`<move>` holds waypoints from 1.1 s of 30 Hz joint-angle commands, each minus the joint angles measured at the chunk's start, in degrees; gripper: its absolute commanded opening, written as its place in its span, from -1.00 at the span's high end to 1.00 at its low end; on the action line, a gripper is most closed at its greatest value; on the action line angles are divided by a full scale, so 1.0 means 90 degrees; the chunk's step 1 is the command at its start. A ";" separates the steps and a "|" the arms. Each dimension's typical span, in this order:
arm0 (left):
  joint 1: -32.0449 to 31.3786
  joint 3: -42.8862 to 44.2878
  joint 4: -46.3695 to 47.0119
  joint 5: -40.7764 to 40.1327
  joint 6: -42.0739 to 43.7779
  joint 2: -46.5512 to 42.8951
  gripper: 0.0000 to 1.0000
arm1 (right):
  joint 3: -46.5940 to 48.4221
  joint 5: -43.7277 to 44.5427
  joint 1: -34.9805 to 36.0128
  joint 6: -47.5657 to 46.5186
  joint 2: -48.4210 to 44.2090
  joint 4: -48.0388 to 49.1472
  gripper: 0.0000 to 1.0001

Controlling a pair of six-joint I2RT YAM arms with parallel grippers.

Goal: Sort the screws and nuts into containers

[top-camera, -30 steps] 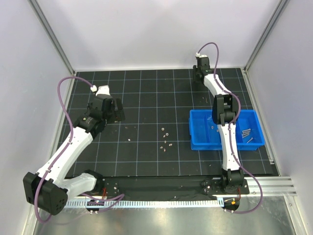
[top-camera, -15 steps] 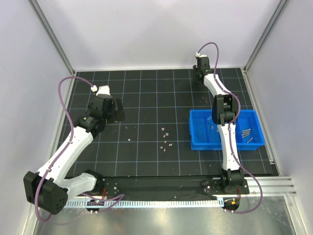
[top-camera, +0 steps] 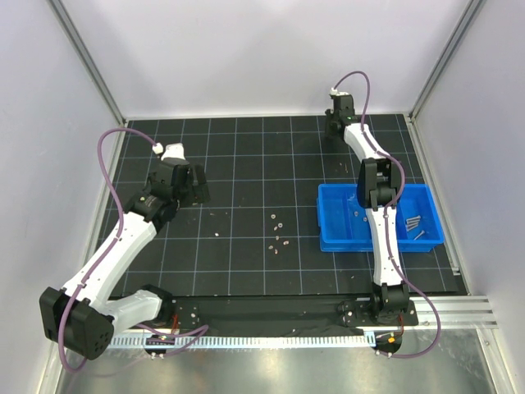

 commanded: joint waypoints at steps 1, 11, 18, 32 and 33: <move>0.0022 0.0195 0.0127 -0.0078 0.0038 0.0017 -1.00 | 0.0134 -0.0035 -0.0054 -0.0036 0.0219 -0.0524 0.44; 0.0022 0.0186 0.0127 -0.0078 0.0038 -0.0013 -0.99 | 0.0037 -0.0016 -0.0054 -0.0046 0.0171 -0.0563 0.76; 0.0022 0.0186 0.0137 -0.0068 0.0038 -0.0052 -1.00 | 0.0007 -0.0162 -0.0063 0.0091 -0.0181 -0.0592 0.78; 0.0013 0.0166 0.0137 -0.0010 0.0018 -0.0237 -0.99 | -0.1096 -0.0445 -0.0083 0.0784 -0.1439 -0.0739 0.82; 0.0013 0.0176 0.0127 0.0010 0.0018 -0.0237 -0.99 | -0.1193 -0.0445 -0.0083 0.0775 -0.1499 -0.0749 0.82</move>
